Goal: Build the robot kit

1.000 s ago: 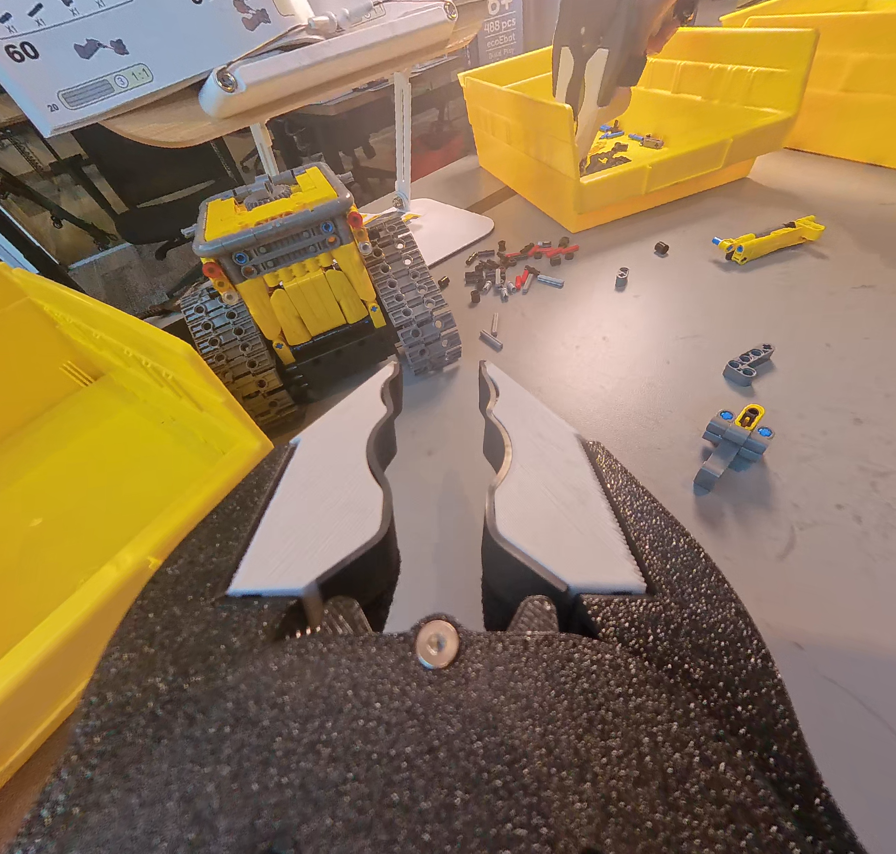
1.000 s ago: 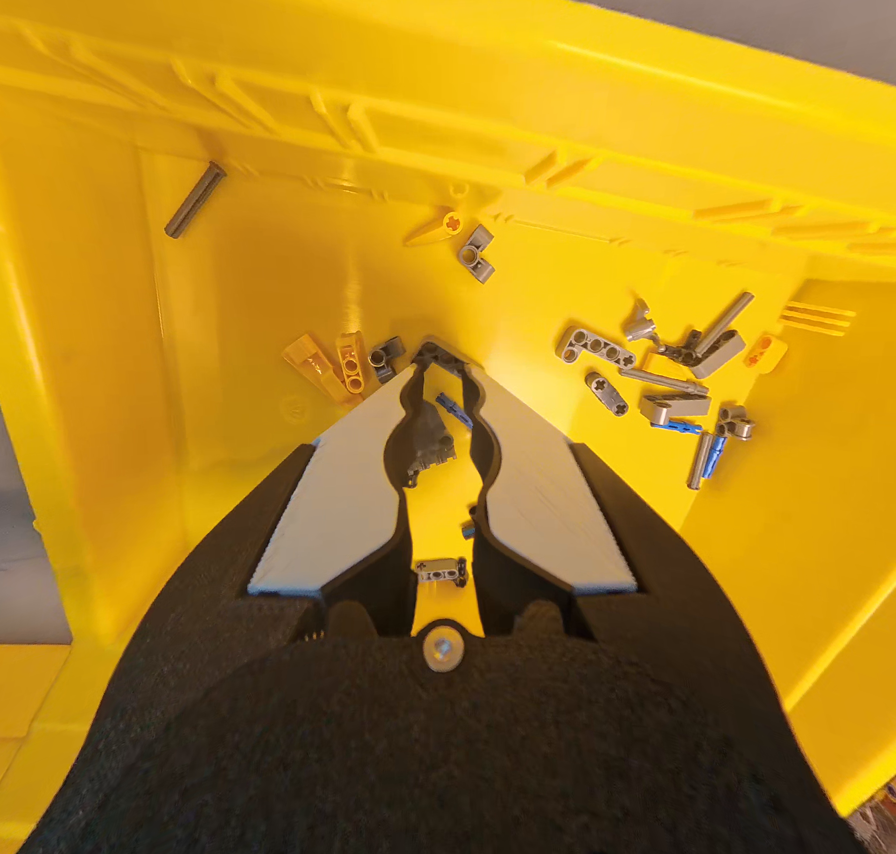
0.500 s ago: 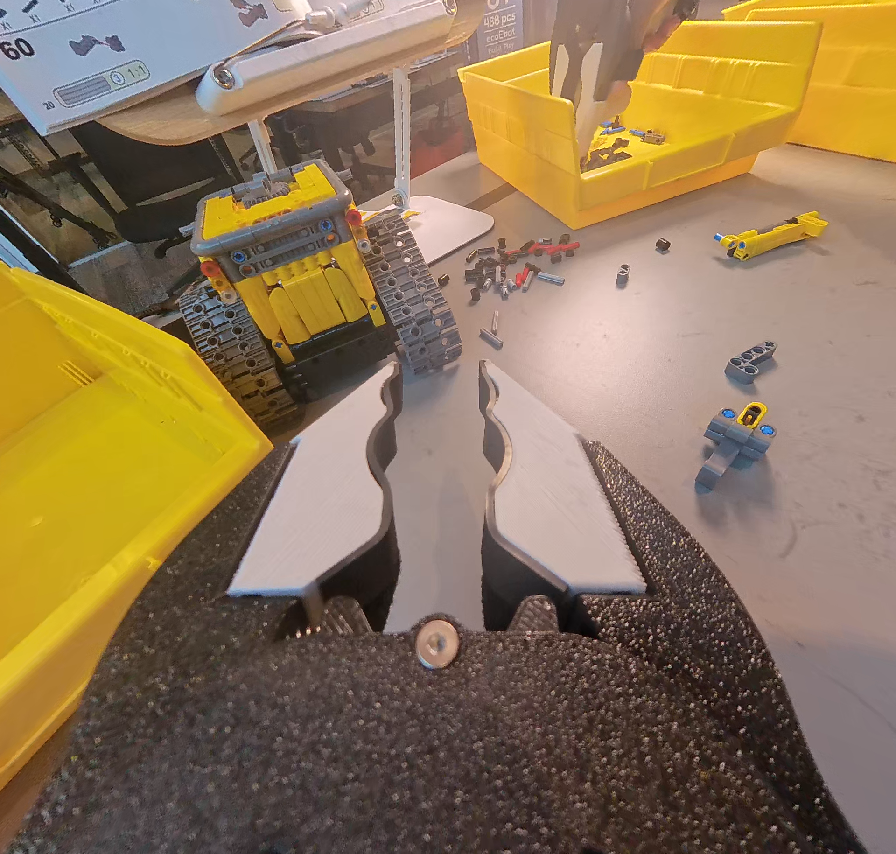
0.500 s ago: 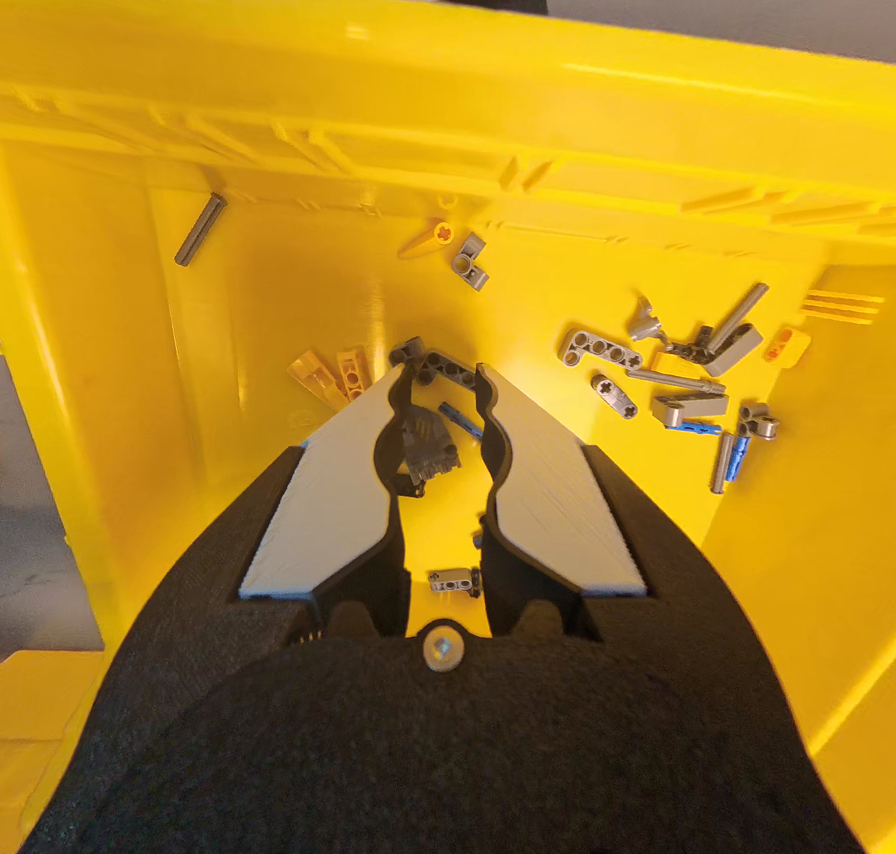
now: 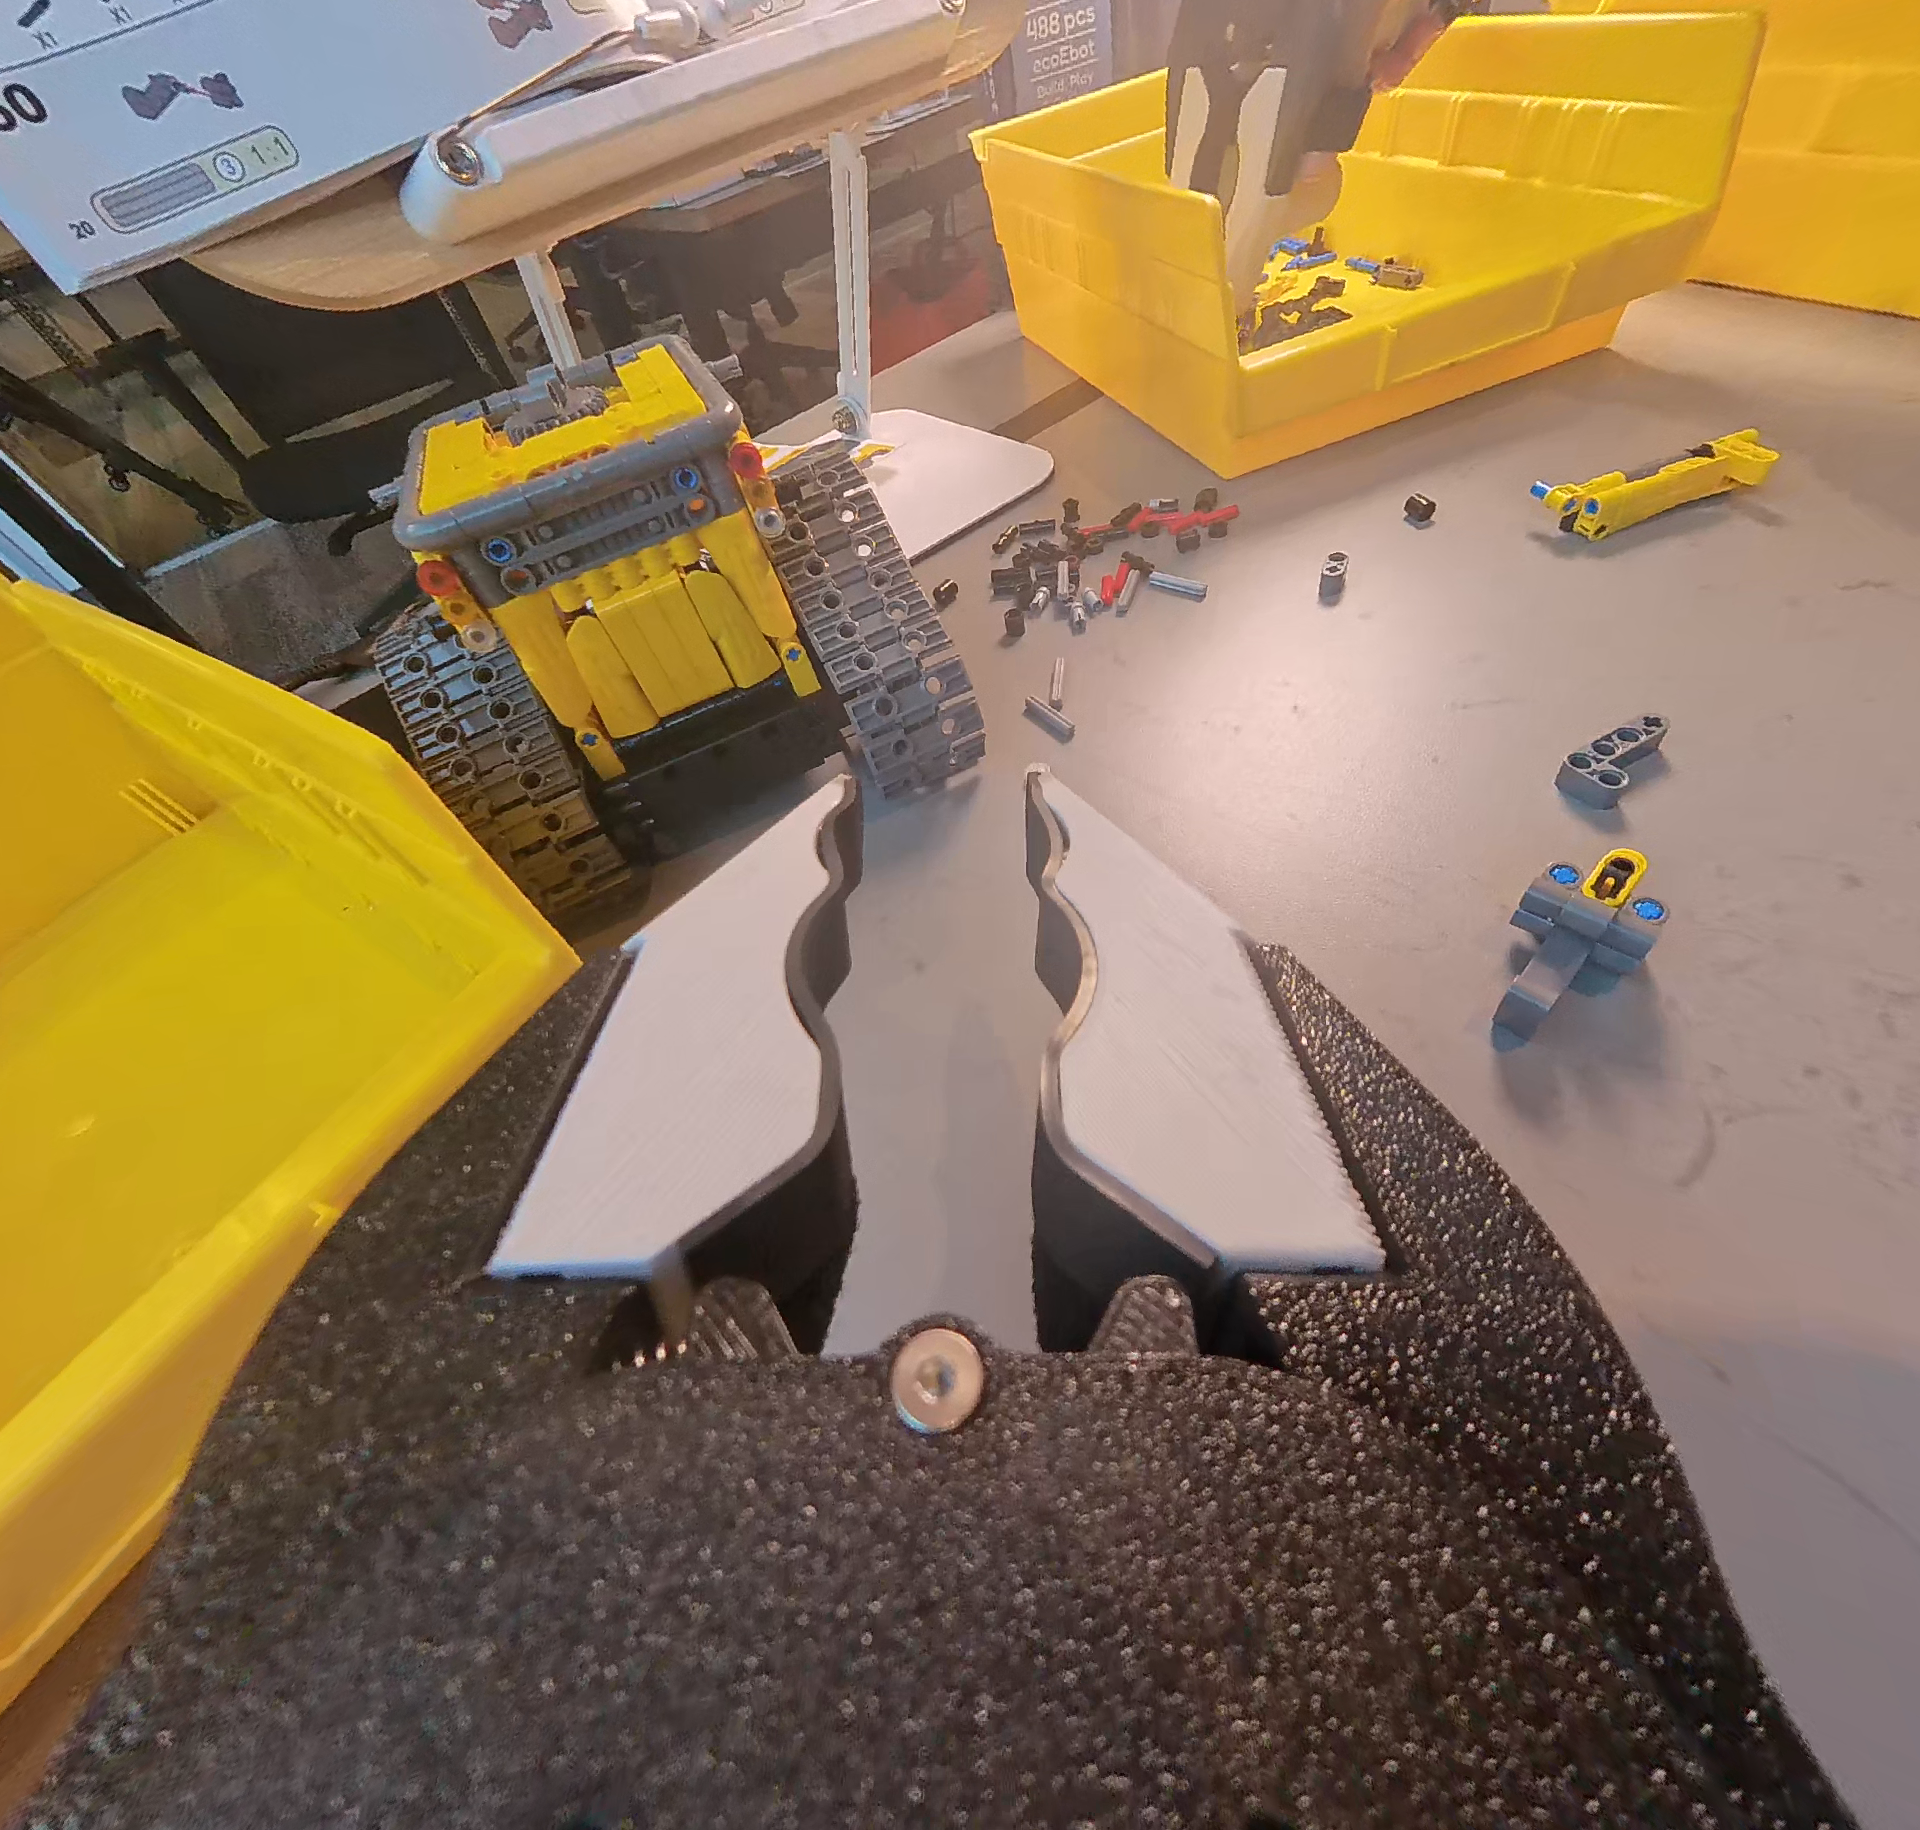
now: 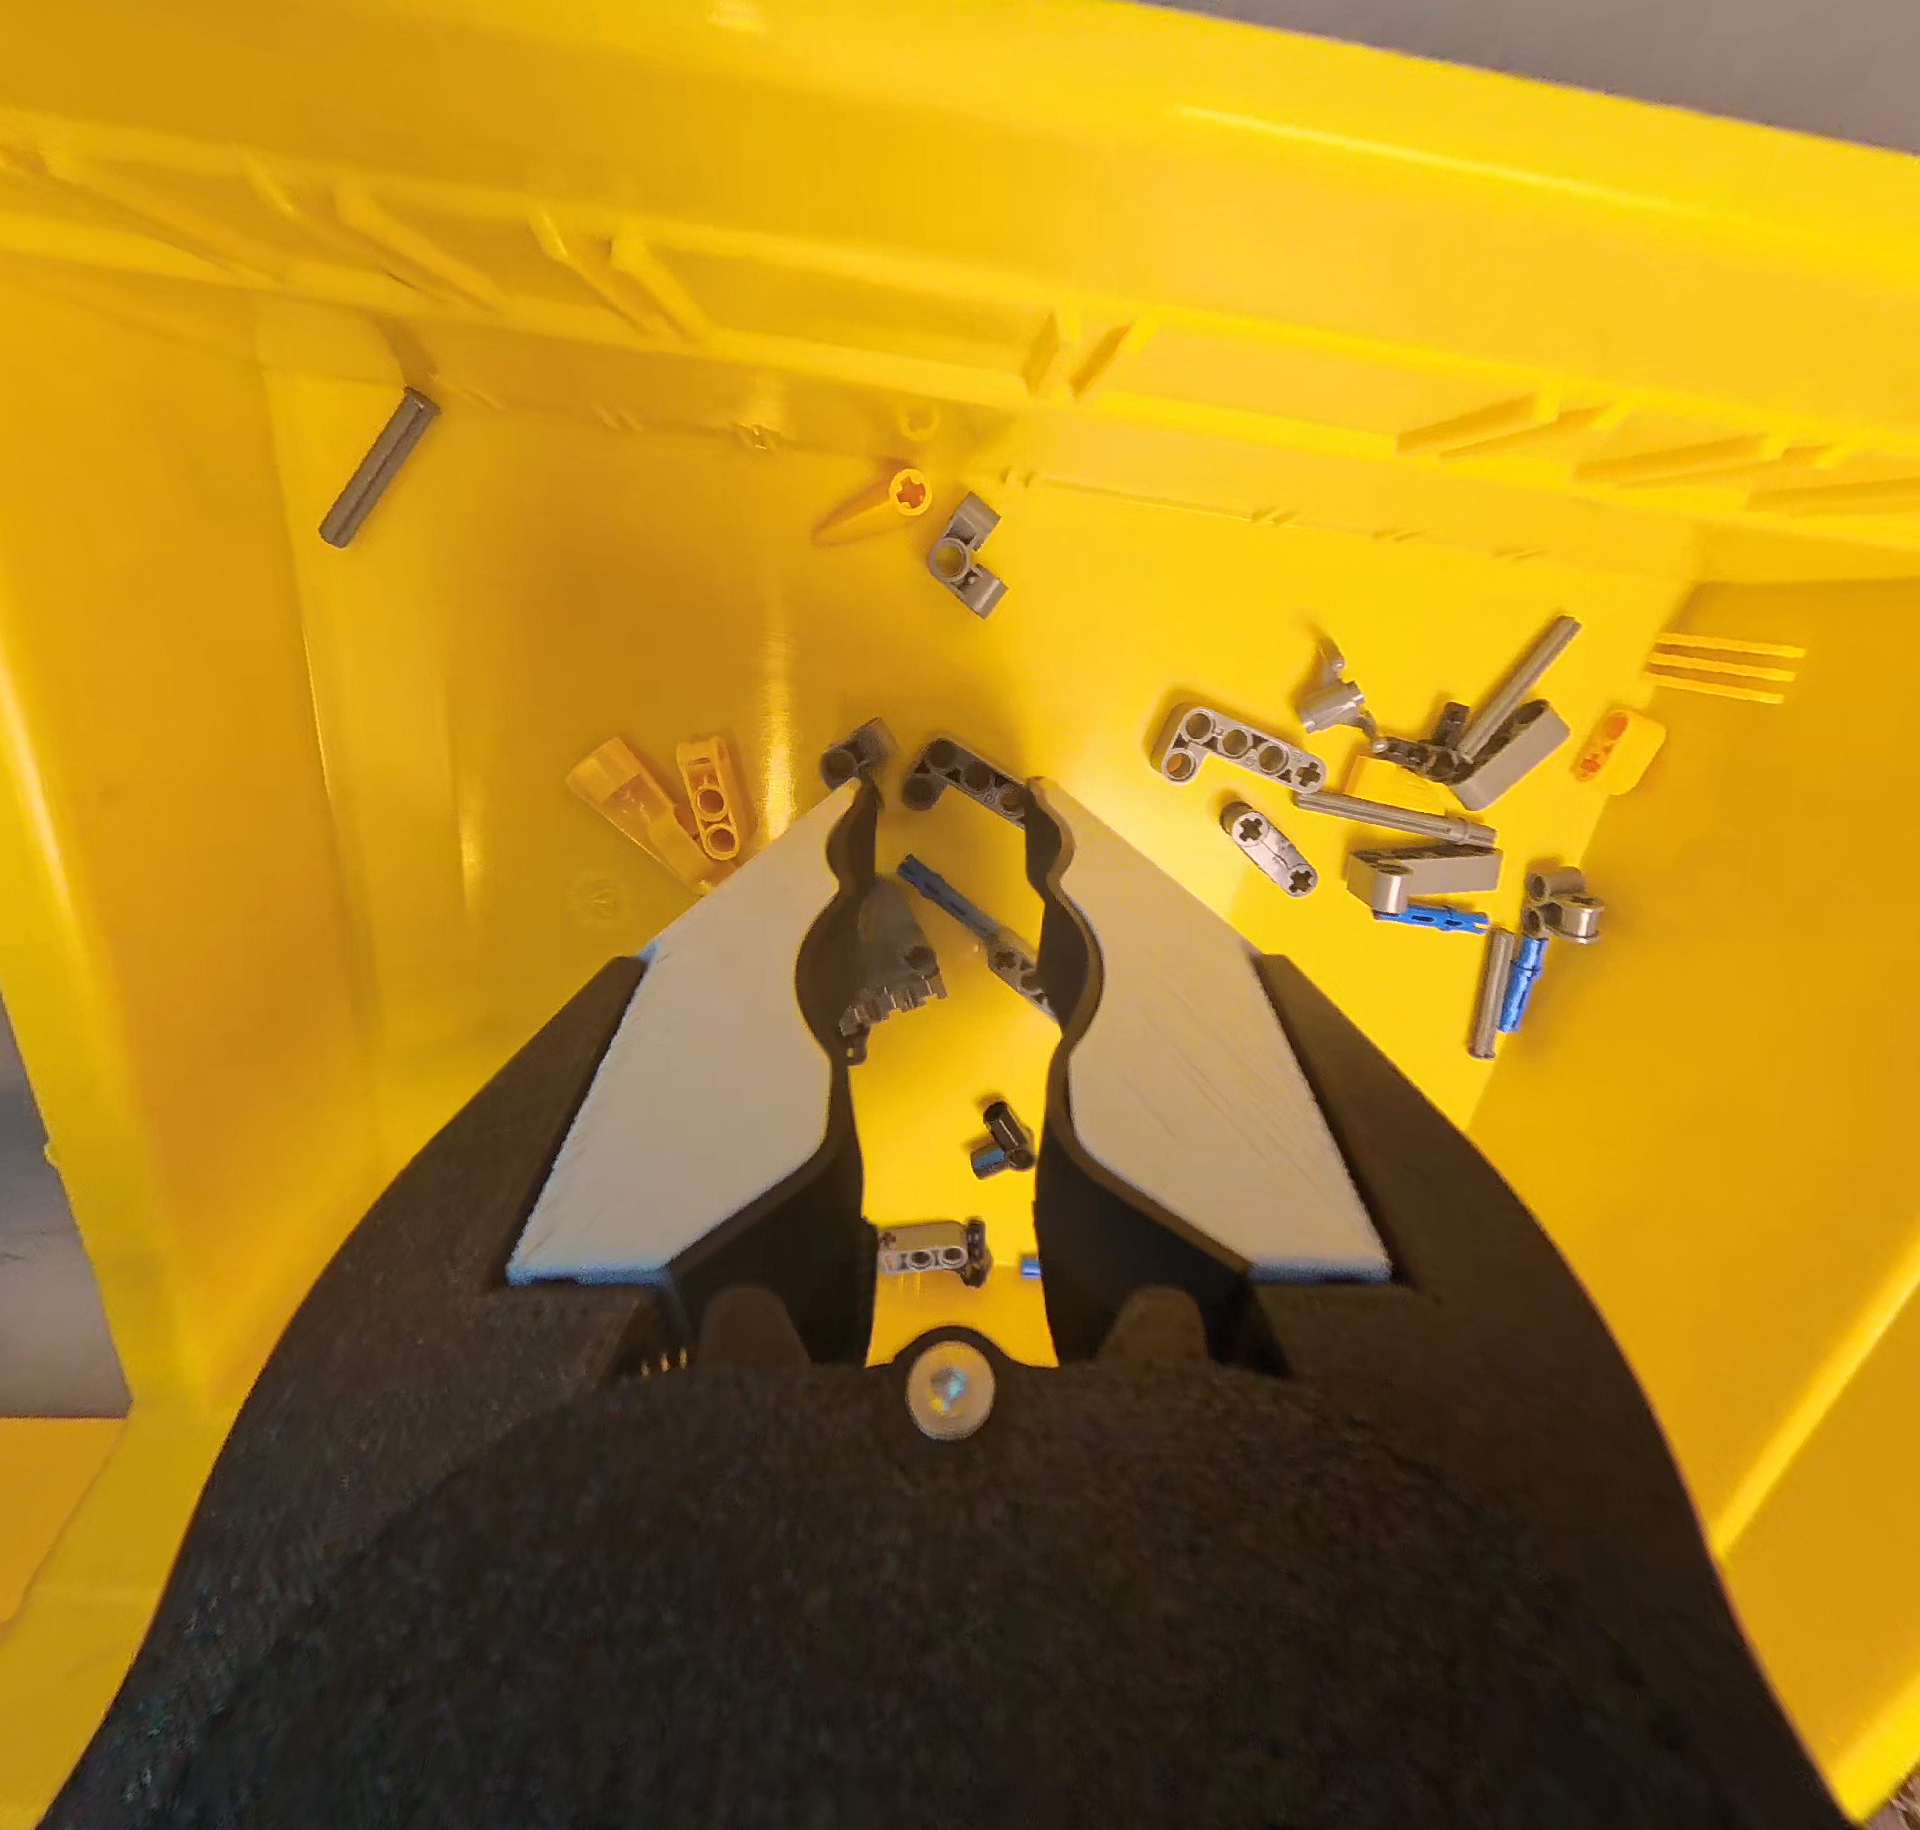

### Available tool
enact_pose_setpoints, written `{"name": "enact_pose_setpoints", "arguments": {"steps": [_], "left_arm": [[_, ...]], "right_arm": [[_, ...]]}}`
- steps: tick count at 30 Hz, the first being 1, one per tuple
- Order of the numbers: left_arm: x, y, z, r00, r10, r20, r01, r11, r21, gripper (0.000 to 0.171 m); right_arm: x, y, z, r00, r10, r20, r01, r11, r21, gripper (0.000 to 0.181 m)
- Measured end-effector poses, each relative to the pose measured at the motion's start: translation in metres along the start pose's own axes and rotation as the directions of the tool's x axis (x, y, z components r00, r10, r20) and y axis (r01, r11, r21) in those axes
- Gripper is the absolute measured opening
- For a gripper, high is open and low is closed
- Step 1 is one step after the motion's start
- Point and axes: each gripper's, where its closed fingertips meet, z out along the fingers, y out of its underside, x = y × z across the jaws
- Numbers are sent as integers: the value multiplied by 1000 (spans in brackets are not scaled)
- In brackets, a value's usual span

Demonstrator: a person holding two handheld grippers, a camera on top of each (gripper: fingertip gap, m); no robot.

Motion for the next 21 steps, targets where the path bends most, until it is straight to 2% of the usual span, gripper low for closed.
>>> {"name": "enact_pose_setpoints", "arguments": {"steps": [4,9,15,17,20,21], "left_arm": [[0,0,0,1000,5,1,-5,1000,-2,30],[0,1,1,1000,10,0,-10,1000,-4,30],[1,1,1,1000,16,0,-16,1000,-6,30],[1,1,1,1000,17,-1,-17,1000,-8,30],[2,1,1,1000,20,-2,-20,1000,-7,30],[2,1,1,1000,21,-2,-21,1000,-7,30]], "right_arm": [[-15,3,-3,995,24,93,-24,1000,-2,36],[-6,-1,-9,998,31,49,-34,998,59,38],[-8,2,1,999,13,48,-14,999,39,37],[-12,-1,4,997,19,68,-22,999,40,31],[-15,-1,4,996,28,79,-31,999,39,6],[-14,1,3,997,28,66,-30,999,29,5]]}}
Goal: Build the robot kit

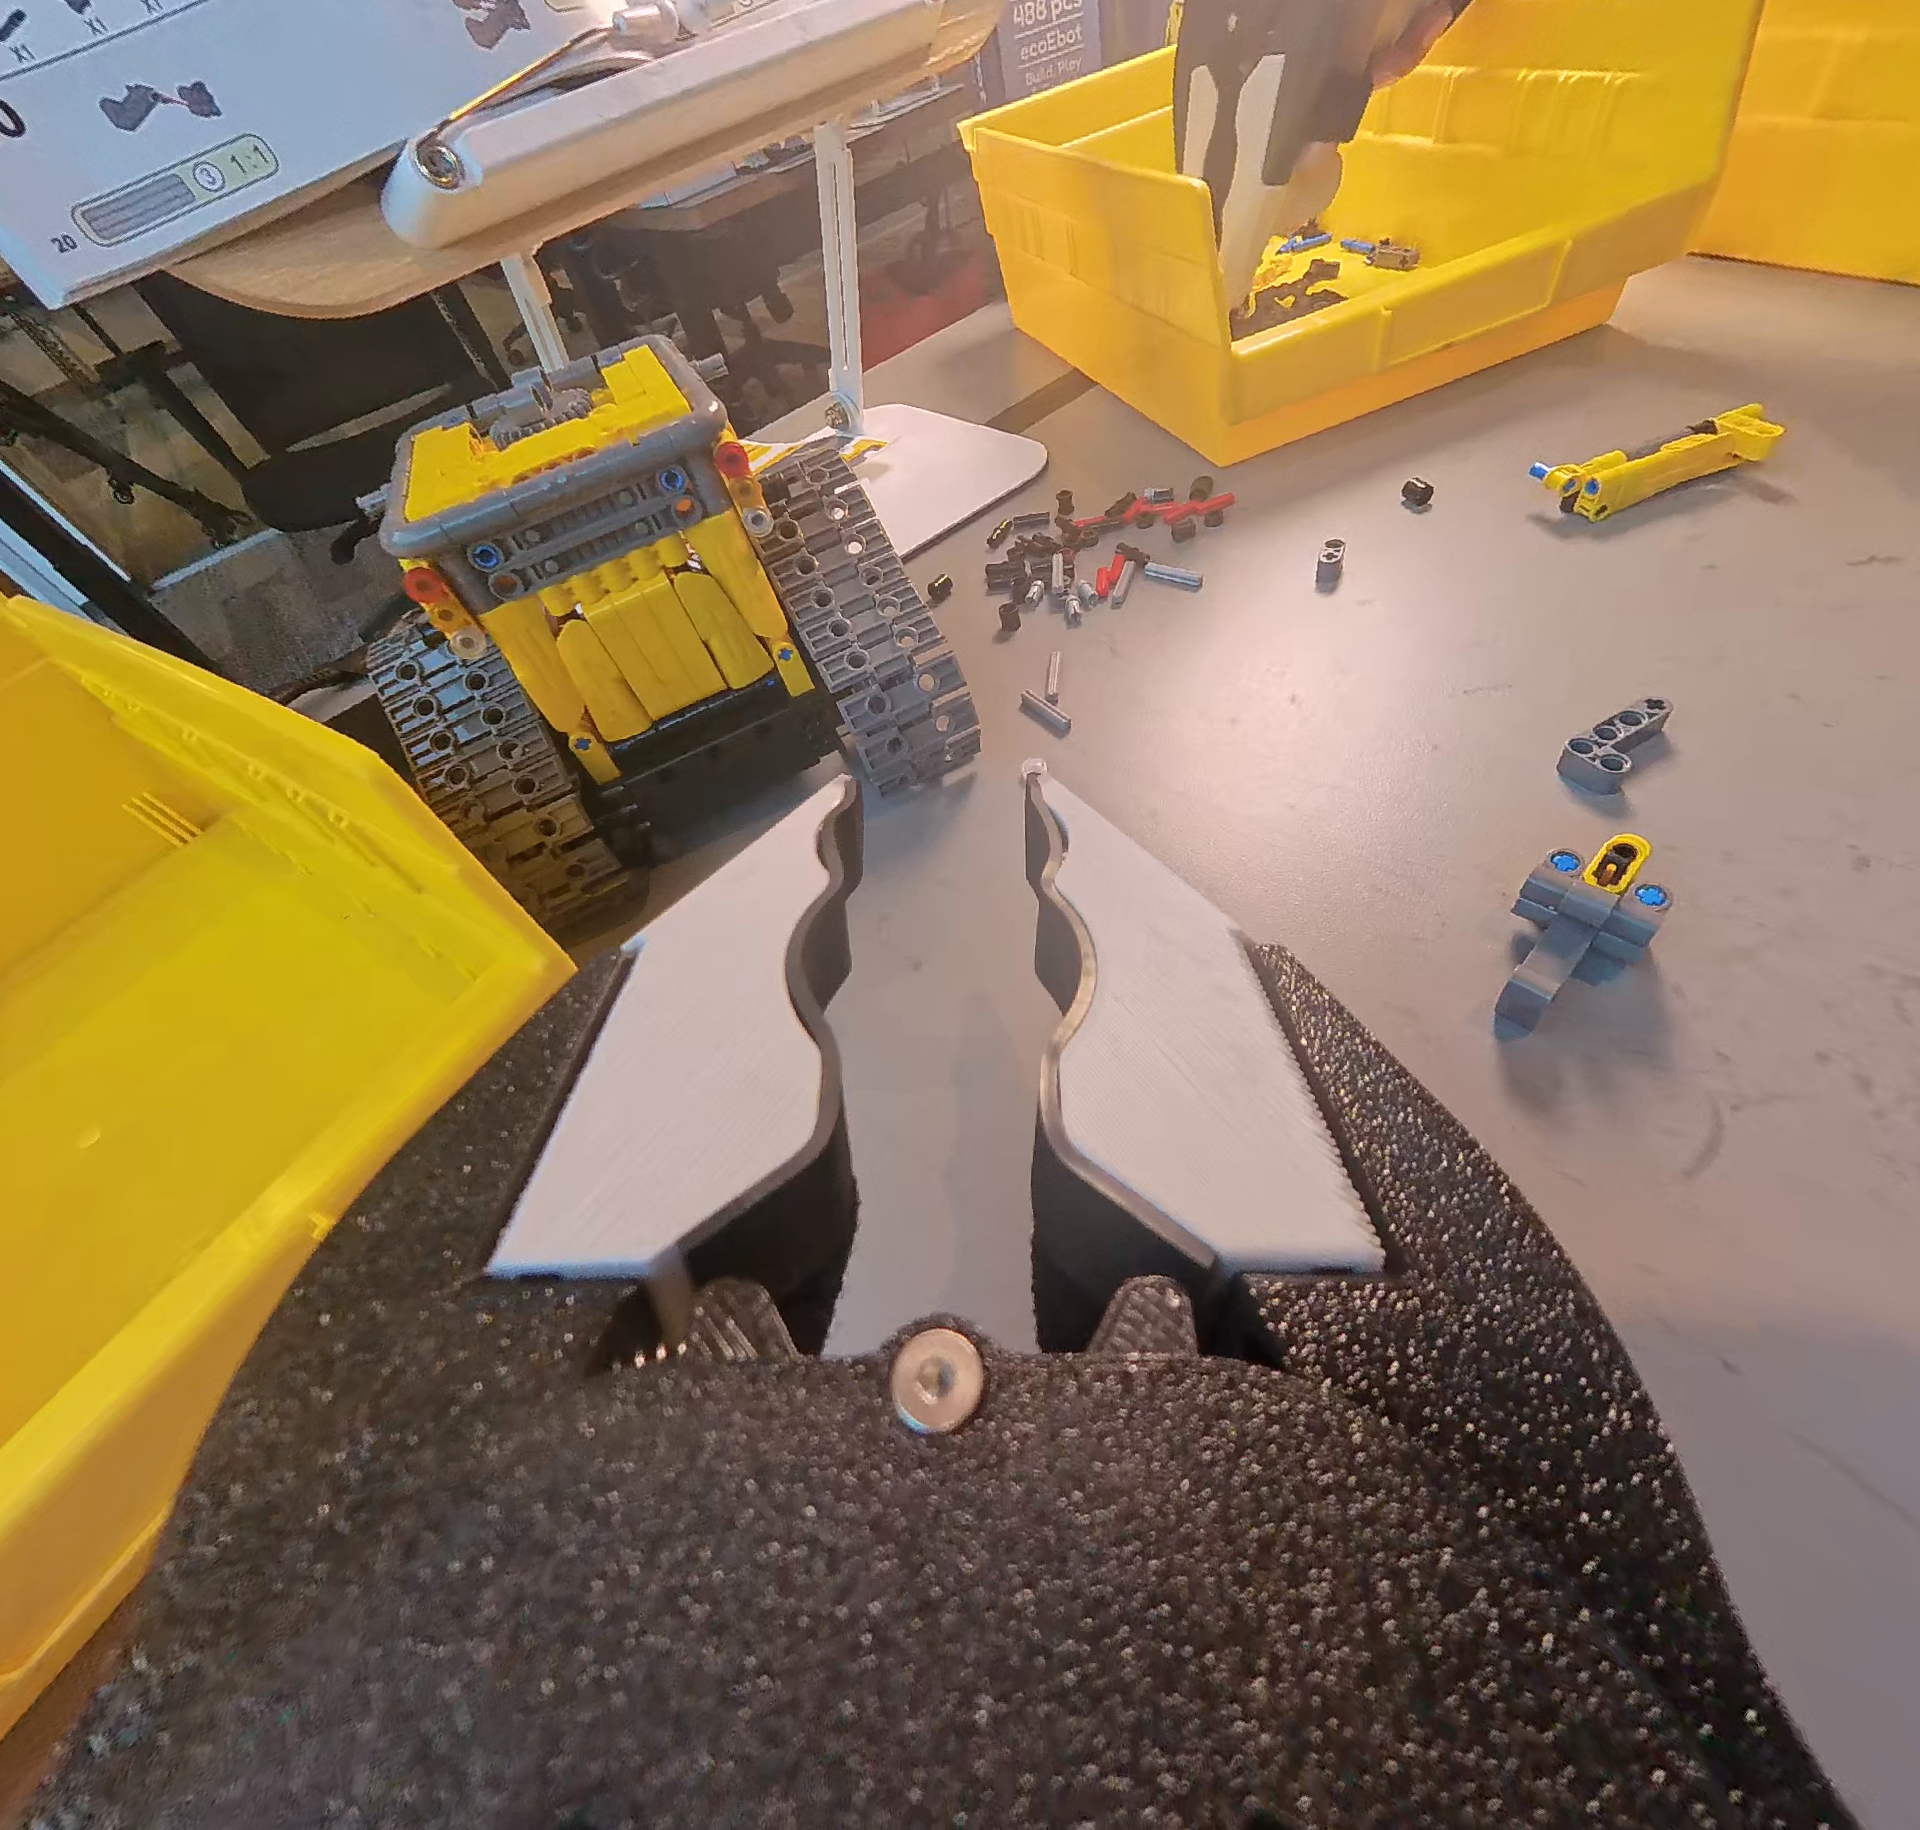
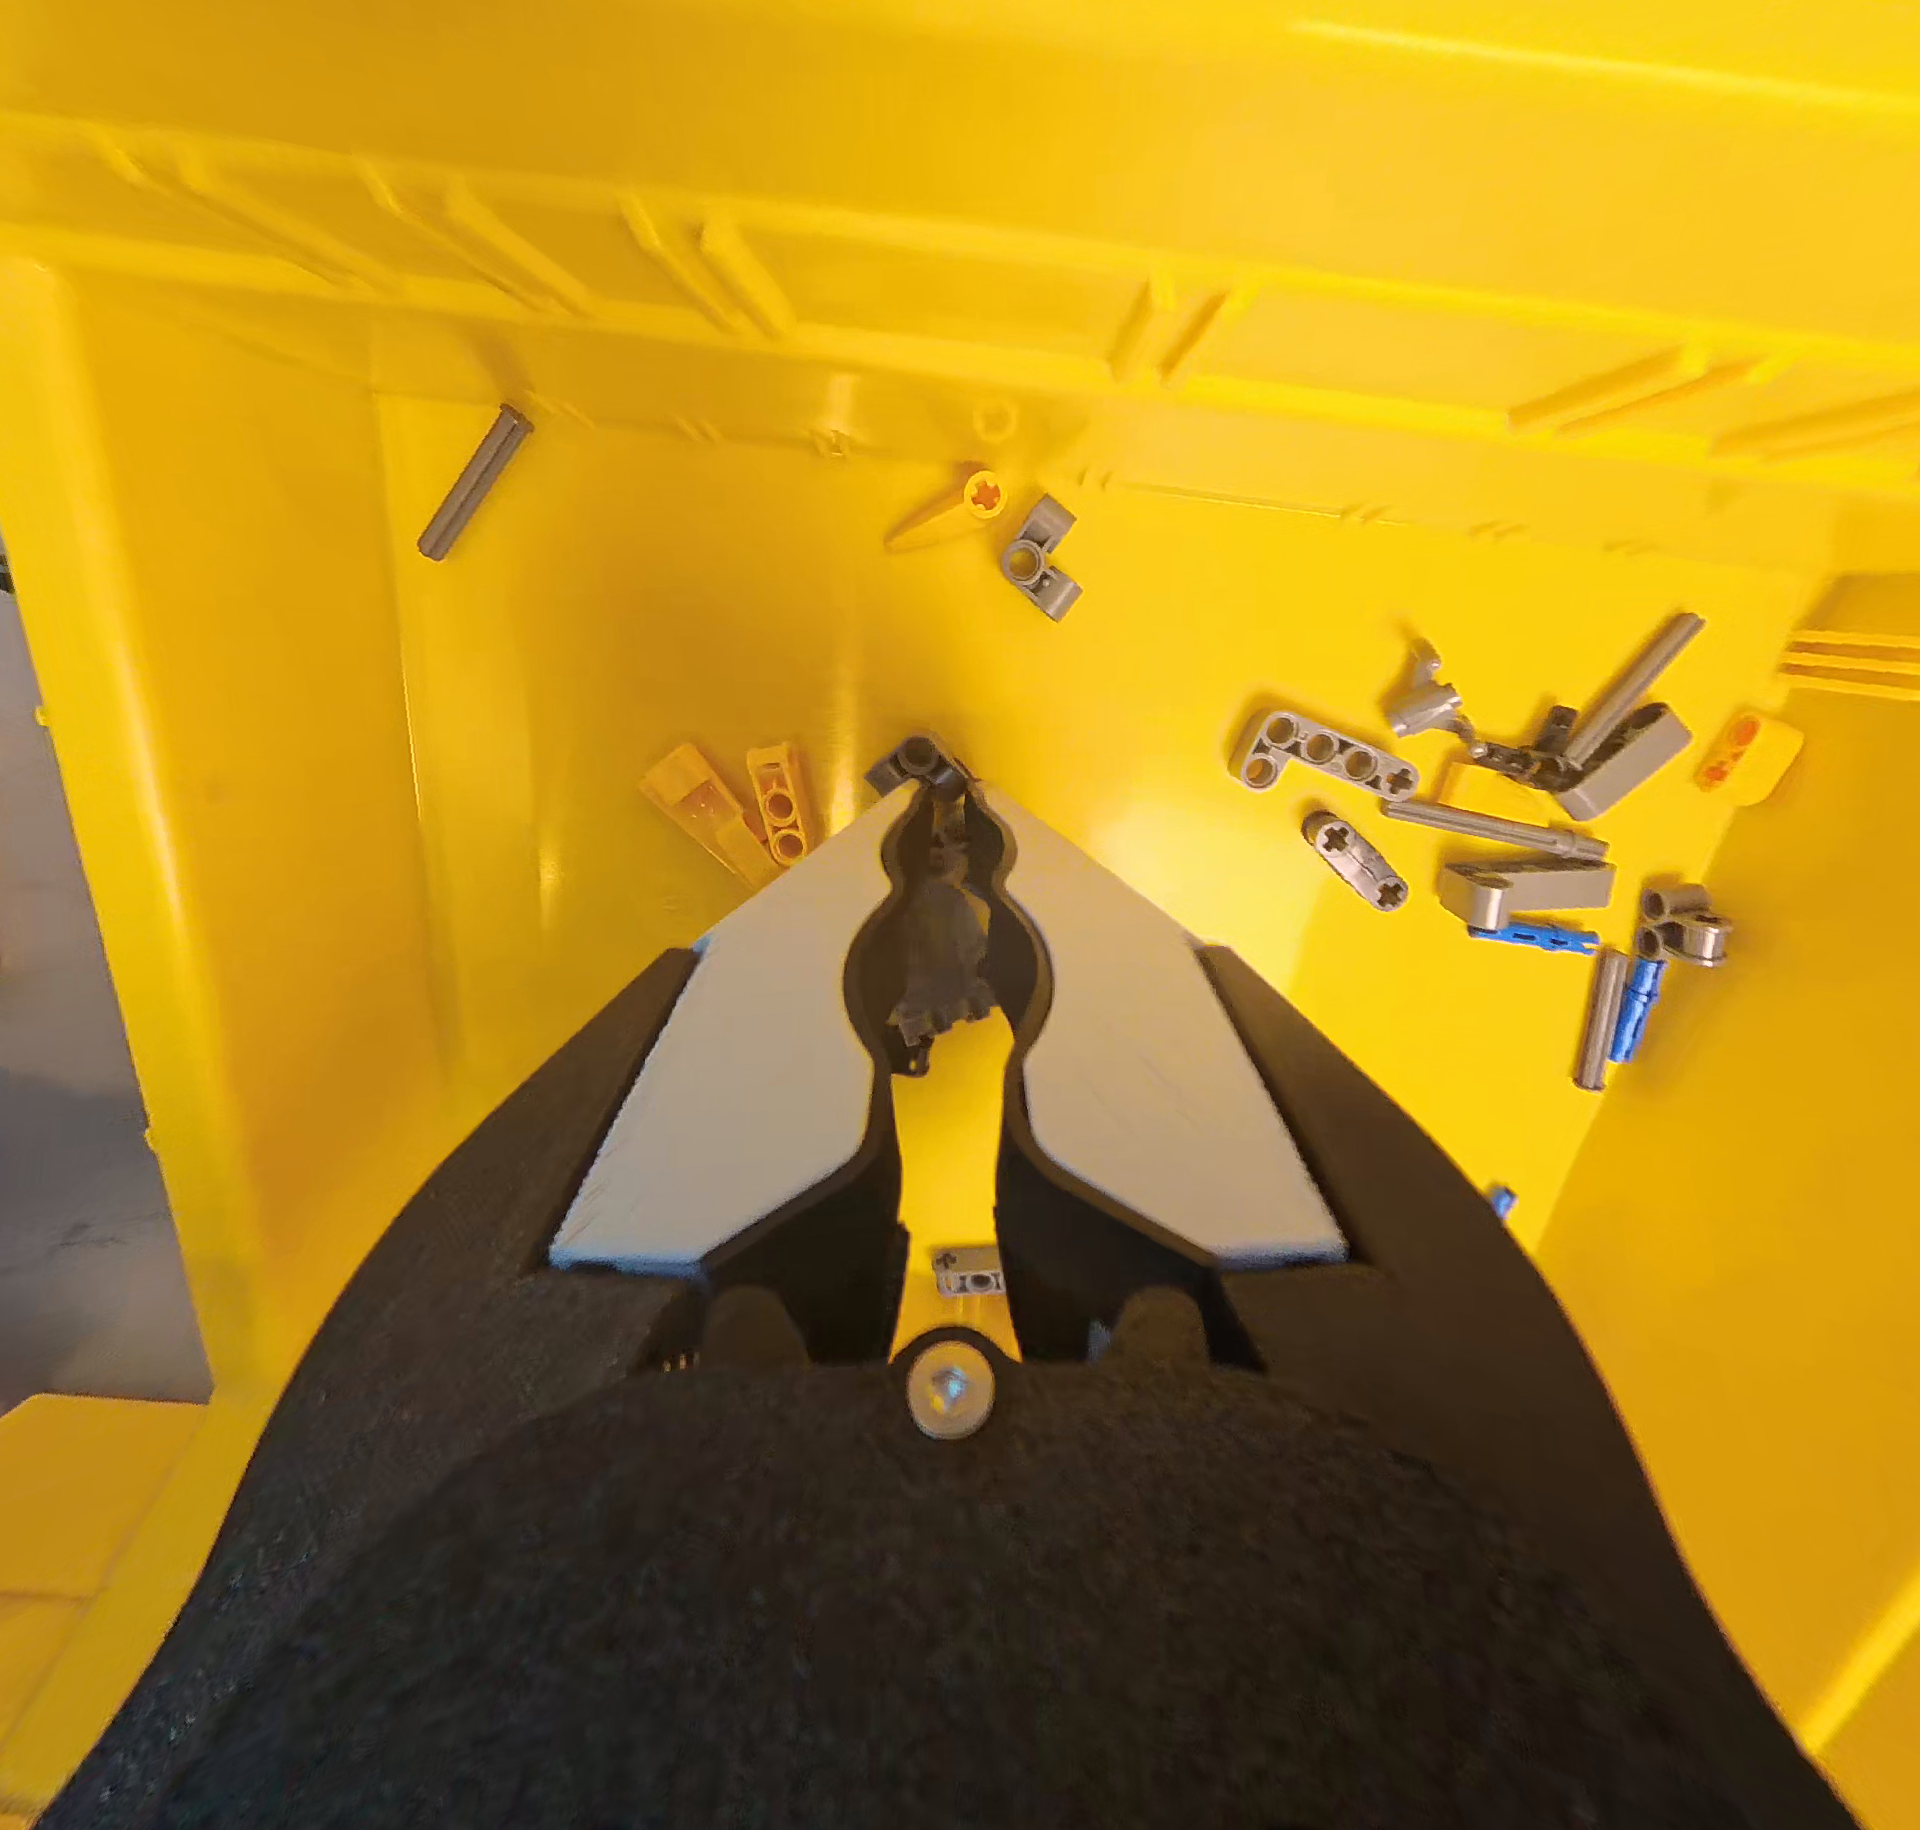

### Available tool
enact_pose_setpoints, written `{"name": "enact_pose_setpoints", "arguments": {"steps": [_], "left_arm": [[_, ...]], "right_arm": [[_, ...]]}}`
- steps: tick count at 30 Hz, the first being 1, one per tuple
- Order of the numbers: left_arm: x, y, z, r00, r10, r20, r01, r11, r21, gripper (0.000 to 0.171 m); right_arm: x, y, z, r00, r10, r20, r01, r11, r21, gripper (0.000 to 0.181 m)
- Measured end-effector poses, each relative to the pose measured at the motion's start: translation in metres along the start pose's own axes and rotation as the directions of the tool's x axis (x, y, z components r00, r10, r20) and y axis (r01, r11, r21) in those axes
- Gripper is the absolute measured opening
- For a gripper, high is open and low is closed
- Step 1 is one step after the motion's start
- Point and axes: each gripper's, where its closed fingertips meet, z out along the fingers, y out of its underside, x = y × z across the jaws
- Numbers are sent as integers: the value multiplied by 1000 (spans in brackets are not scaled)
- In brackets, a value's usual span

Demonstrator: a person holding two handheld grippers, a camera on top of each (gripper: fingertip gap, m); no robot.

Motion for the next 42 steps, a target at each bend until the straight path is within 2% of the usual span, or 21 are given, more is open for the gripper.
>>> {"name": "enact_pose_setpoints", "arguments": {"steps": [1,6,7,10,14,17,19,21,26,29,31,33,35,38,40,42], "left_arm": [[0,0,0,1000,1,-1,-1,1000,1,30],[3,-1,-1,1000,16,-7,-16,1000,6,29],[3,-1,-1,1000,19,-9,-19,1000,6,29],[4,-1,0,1000,24,-12,-24,1000,4,29],[4,0,-1,1000,28,-5,-28,1000,1,29],[3,1,-2,1000,28,0,-28,1000,0,28],[3,1,-2,1000,26,-1,-26,1000,-3,28],[3,1,-2,1000,29,-2,-29,1000,-4,28],[4,1,-2,999,33,-5,-33,999,-3,28],[3,1,-3,1000,25,-7,-25,1000,-2,28],[2,1,-3,1000,17,-8,-17,1000,0,29],[0,-1,-3,1000,9,-10,-9,1000,5,29],[0,-1,-3,1000,1,-13,-1,1000,6,29],[1,-1,-4,1000,6,-11,-6,1000,5,29],[1,-2,-5,1000,20,-2,-20,1000,4,29],[2,-3,-7,1000,30,5,-30,1000,8,29]], "right_arm": [[0,2,-2,1000,0,-10,0,1000,-5,0],[3,-7,-30,993,16,-118,-6,997,77,0],[5,-5,-34,989,31,-144,-20,997,76,3],[6,5,-31,983,102,-153,-97,995,35,31],[6,16,-15,978,157,-139,-162,987,-23,43],[6,16,-8,977,176,-124,-182,982,-38,42],[8,20,-4,975,176,-133,-186,980,-68,33],[8,22,-2,975,181,-130,-193,978,-79,33],[-2,5,-26,980,139,-139,-137,990,23,33],[-43,-28,-59,992,45,-119,-29,990,137,33],[-92,-57,-79,991,-72,-109,94,973,209,33],[-148,-82,-85,974,-204,-95,221,943,247,33],[-200,-95,-73,944,-321,-77,330,916,229,33],[-262,-103,-34,905,-425,-21,421,887,188,33],[-287,-105,-6,890,-456,13,447,878,170,33],[-297,-111,16,902,-431,26,421,891,168,33]]}}
